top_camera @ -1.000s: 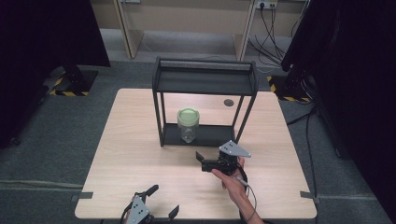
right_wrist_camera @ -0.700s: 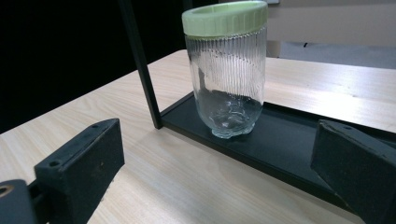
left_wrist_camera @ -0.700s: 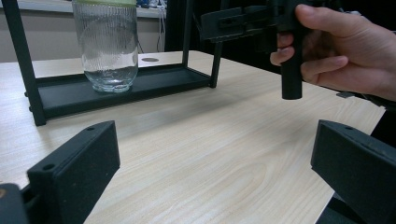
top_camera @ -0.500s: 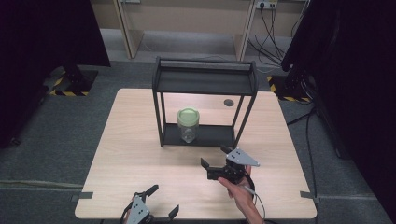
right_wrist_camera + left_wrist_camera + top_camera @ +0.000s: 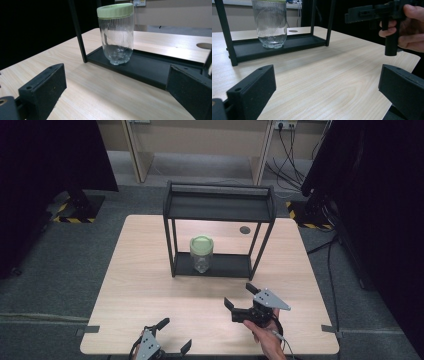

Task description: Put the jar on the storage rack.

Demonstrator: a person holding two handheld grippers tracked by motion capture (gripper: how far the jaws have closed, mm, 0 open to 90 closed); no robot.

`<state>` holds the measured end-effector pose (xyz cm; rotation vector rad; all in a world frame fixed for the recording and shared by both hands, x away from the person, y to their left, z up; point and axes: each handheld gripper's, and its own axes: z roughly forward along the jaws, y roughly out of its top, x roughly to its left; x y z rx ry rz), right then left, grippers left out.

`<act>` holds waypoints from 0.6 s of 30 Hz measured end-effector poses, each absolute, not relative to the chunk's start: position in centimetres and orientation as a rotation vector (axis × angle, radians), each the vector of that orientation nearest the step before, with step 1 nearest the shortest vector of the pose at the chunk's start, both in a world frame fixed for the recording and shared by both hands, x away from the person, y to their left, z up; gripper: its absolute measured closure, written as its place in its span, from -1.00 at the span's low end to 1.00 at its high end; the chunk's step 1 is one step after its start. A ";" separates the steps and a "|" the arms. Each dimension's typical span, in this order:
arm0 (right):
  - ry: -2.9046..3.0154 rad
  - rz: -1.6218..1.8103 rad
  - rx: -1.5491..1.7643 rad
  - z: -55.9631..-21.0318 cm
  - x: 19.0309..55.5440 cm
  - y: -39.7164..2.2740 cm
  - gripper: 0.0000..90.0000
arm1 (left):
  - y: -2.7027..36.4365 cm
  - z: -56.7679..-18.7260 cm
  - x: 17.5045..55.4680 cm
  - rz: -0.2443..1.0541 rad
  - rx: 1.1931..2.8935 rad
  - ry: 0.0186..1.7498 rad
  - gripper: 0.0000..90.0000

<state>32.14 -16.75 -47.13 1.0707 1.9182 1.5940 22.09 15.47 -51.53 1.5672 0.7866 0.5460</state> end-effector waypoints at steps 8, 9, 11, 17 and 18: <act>1.889 1.615 1.089 -47.5 30.9 -17.5 -0.93 | 15.4 -51.5 22.1 0.547 1.572 0.784 -0.99; 1.884 1.617 1.088 -47.4 30.8 -17.5 -0.93 | 15.4 -51.5 22.1 0.547 1.569 0.785 -0.99; 1.875 1.629 1.095 -47.3 30.7 -17.6 -0.93 | 15.5 -51.5 22.1 0.549 1.570 0.784 -0.99; 1.880 1.621 1.086 -47.5 30.0 -17.7 -0.93 | 15.5 -51.5 22.0 0.548 1.572 0.781 -0.99; 1.884 1.617 1.084 -47.5 29.9 -17.6 -0.93 | 15.5 -51.5 22.0 0.548 1.572 0.781 -0.99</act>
